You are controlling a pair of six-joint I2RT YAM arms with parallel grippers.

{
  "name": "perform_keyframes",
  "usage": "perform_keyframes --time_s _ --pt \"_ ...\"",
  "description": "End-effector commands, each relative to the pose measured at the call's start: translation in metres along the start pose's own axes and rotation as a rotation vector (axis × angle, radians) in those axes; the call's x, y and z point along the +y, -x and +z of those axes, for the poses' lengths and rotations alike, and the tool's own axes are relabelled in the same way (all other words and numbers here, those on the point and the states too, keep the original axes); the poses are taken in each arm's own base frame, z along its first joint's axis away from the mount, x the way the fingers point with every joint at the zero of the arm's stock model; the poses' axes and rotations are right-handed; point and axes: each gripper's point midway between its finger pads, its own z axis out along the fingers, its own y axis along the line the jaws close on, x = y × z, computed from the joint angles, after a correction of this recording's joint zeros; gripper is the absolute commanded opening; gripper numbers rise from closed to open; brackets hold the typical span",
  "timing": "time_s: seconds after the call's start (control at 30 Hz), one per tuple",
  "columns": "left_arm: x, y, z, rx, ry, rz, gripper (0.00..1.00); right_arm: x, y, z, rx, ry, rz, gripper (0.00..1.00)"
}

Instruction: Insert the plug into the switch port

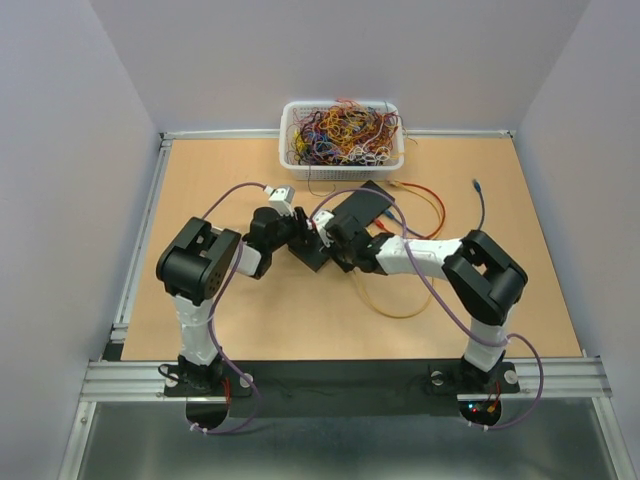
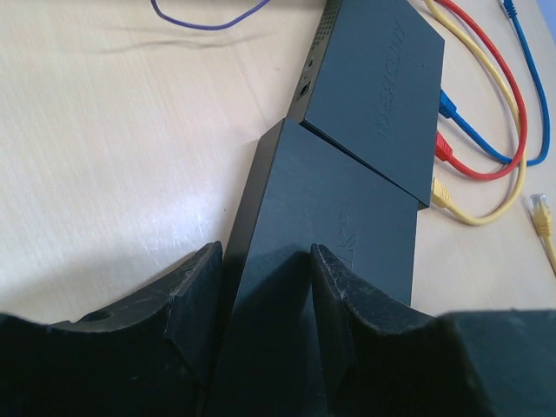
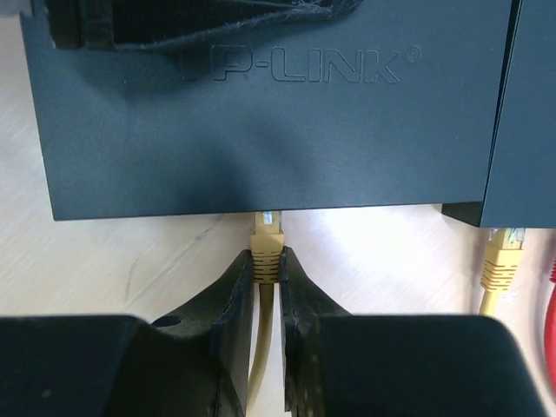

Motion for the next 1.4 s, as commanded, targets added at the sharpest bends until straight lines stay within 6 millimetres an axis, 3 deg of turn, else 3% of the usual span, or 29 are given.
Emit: perform_keyframes --time_s 0.0,0.27,0.4,0.47,0.87,1.13,1.37 --pt "-0.073 -0.101 -0.018 0.385 -0.224 -0.052 0.50 -0.009 0.091 0.022 -0.276 -0.007 0.008 0.00" --pt "-0.087 -0.127 -0.028 0.476 -0.243 -0.104 0.48 -0.011 0.163 0.027 -0.410 0.012 0.052 0.00" --pt "-0.100 -0.141 -0.031 0.532 -0.281 -0.107 0.49 -0.003 0.182 0.019 -0.466 0.061 0.070 0.00" --pt "-0.097 -0.149 -0.030 0.560 -0.266 -0.111 0.49 -0.002 0.183 0.017 -0.474 0.074 0.085 0.00" --pt "-0.098 -0.151 -0.032 0.577 -0.264 -0.128 0.52 0.010 0.114 -0.008 -0.389 0.103 0.206 0.00" --pt "-0.104 -0.156 -0.033 0.589 -0.269 -0.130 0.52 0.003 0.086 -0.027 -0.366 0.053 0.263 0.00" --pt "-0.098 -0.161 -0.028 0.601 -0.238 -0.136 0.52 -0.004 0.073 -0.026 -0.335 0.001 0.297 0.00"
